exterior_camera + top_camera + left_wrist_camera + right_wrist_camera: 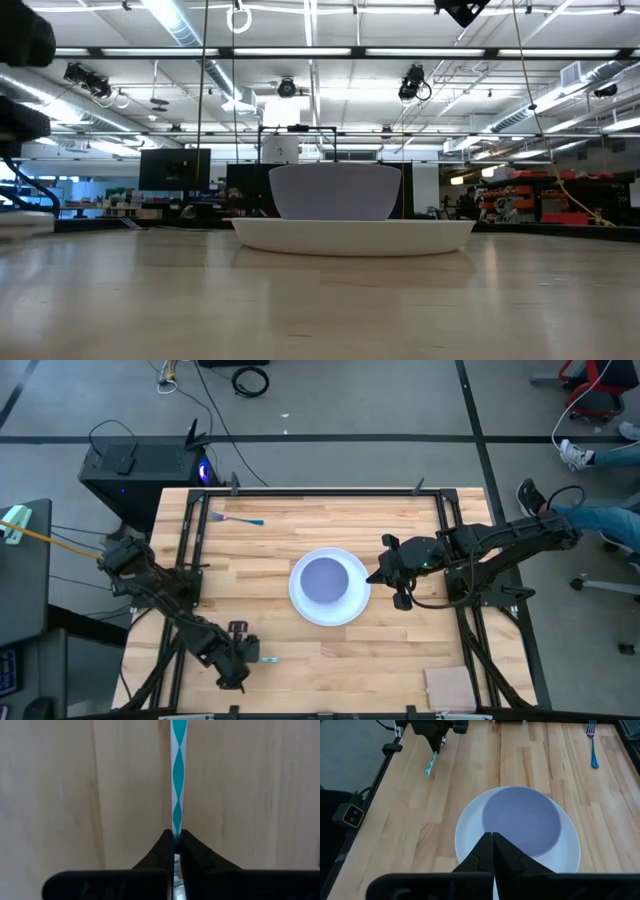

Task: Set table place
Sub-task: Put the spoon into the bowl, then put the fork on the right side of the plate

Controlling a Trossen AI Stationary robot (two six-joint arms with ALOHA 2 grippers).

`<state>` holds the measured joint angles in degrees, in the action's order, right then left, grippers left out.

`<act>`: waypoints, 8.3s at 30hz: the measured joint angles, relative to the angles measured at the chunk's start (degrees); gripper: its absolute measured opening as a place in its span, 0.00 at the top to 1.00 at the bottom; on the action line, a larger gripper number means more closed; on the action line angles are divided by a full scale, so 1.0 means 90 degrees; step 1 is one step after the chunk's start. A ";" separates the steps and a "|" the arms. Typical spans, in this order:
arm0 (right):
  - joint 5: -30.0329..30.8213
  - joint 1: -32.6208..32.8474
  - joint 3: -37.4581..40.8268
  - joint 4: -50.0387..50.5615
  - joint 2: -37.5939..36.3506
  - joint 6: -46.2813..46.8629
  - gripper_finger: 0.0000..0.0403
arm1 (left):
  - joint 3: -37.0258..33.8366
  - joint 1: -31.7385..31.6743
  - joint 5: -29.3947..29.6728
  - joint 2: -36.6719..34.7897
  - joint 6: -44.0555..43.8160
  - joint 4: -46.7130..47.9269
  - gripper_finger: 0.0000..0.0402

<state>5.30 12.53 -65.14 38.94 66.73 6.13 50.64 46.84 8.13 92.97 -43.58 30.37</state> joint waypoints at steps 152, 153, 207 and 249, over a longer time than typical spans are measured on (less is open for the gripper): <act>-0.0097 -0.0005 -0.0002 0.0995 -0.0011 -0.0153 0.99 | 0.0878 -1.1329 -0.0034 -0.0494 0.5287 0.2287 0.72; -0.0097 -0.0005 -0.0002 0.0996 -0.0011 -0.0153 0.99 | 0.0878 -1.1346 -0.0049 -0.0384 0.5317 0.2305 0.70; -0.0097 -0.0005 -0.0002 0.1000 -0.0011 -0.0155 0.99 | 0.0585 -1.1673 -0.0068 0.0648 0.8923 0.1000 0.68; 0.0265 -0.0005 0.0000 0.1008 -0.0009 0.0027 0.99 | 0.0639 -1.1158 -0.0163 0.0873 0.8962 0.1253 0.97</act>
<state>7.68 12.49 -65.14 48.01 66.65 6.37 56.39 -53.58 6.67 100.82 37.08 41.65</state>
